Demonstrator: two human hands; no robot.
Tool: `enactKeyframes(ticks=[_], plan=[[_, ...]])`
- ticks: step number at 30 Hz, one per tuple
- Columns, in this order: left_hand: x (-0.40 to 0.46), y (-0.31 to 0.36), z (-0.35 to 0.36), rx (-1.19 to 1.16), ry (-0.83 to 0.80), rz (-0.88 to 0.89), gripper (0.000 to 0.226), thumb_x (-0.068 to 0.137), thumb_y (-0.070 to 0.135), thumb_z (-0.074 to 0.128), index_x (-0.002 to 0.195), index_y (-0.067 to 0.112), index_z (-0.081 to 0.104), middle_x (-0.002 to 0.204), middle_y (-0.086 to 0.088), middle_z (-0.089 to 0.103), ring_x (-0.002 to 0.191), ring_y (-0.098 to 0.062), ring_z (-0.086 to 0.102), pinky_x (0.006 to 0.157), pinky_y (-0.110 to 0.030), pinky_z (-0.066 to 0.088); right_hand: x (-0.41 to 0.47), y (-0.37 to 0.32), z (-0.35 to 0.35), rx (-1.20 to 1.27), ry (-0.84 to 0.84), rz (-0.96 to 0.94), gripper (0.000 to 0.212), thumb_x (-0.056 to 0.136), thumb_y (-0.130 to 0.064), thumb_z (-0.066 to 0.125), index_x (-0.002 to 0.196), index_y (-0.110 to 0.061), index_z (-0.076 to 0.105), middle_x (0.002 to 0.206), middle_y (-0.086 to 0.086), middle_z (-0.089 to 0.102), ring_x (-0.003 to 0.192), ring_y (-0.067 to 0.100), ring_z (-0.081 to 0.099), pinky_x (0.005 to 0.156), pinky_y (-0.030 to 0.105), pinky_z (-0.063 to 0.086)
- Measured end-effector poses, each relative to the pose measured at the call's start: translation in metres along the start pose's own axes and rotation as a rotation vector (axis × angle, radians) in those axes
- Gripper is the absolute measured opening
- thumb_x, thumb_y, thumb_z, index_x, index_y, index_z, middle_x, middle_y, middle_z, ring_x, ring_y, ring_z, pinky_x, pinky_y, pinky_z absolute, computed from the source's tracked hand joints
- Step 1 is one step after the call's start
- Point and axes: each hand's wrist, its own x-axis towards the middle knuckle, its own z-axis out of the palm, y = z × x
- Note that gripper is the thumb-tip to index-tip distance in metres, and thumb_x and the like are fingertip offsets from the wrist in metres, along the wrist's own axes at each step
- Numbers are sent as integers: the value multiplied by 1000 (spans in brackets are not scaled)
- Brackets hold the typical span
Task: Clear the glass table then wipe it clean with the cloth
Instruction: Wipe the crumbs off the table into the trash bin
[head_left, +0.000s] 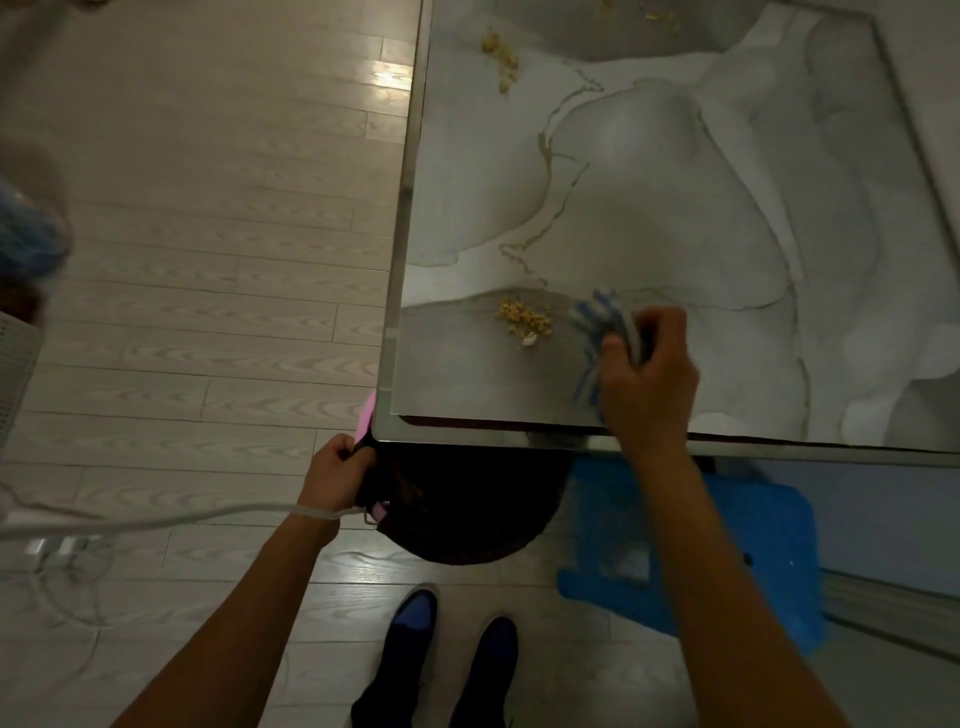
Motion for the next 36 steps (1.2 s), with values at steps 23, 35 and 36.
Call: enactKeyframes(ticks=[23,35,36], plan=[[9,13,-11,-20,20,-16,8,85,6,58,80,10,53,80,-14,57,75,-25,55,68,-38,49,-34,9,96,85,-377,48,13,92,-23,58,88,-21,46,67,-13,46,60,-1,48,55,15,34],[6,2,-14,-3,36,-35,11,83,10,62,77,11,52,75,-15,56,72,-24,56,68,-43,47,-140,8,98,109,-294,-49,14,88,-27,50,81,-15,49,75,-5,48,69,9,43,64,32,39],[5,2,-13,-10,38,-44,12,83,10,61,76,11,52,75,-15,56,72,-24,55,68,-43,47,-150,9,100,88,-291,-43,13,88,-26,50,82,-16,49,77,-3,49,71,12,44,65,32,39]])
